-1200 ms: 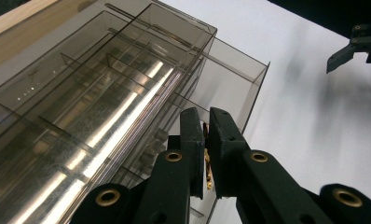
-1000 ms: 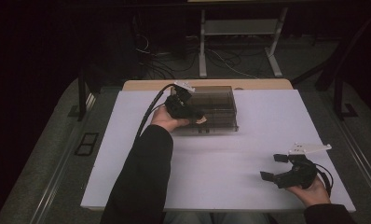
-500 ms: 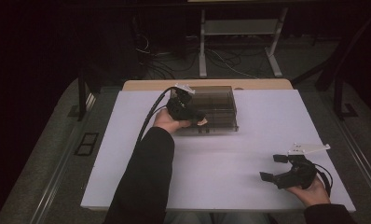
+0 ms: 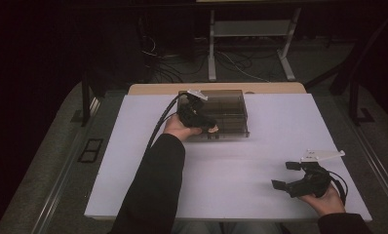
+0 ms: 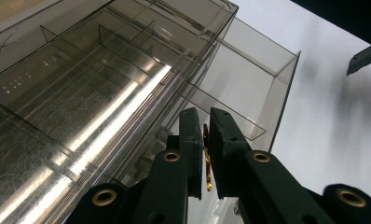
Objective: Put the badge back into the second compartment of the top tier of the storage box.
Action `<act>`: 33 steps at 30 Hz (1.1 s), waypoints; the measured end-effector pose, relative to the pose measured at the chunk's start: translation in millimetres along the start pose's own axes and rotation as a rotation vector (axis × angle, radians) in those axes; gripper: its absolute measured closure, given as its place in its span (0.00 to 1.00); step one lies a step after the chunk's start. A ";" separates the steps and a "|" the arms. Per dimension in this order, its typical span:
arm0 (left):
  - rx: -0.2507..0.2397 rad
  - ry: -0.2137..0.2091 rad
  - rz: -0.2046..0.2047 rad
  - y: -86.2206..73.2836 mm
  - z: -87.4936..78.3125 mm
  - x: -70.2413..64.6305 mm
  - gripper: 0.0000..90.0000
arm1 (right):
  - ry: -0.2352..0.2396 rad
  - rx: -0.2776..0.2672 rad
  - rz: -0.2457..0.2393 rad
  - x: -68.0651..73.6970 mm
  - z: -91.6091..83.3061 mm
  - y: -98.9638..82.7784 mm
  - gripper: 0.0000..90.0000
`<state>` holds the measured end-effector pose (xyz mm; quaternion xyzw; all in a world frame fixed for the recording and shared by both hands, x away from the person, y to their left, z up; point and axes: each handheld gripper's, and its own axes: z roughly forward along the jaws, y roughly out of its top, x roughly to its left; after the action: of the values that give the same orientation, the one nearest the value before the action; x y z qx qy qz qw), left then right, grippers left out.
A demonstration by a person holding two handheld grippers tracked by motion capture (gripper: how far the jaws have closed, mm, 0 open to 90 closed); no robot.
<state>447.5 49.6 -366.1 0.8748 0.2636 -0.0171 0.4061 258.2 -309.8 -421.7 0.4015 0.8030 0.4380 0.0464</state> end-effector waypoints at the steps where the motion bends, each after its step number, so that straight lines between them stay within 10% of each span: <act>1: -0.001 -0.001 -0.001 0.0 0.0 0.1 0.92 | 0.000 0.000 -0.001 0.0 0.0 0.0 0.00; 14: -0.018 -0.013 -0.012 0.6 -1.4 -0.3 0.79 | 0.001 0.001 0.001 -0.4 -0.6 -0.1 0.00; 33: -0.049 -0.015 -0.023 4.6 -24.5 -8.2 0.34 | 0.007 -0.002 0.002 0.3 -0.5 -0.1 0.00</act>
<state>438.1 61.2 -344.5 0.8613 0.2709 -0.0216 0.4293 257.7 -310.0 -421.4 0.4007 0.8024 0.4400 0.0434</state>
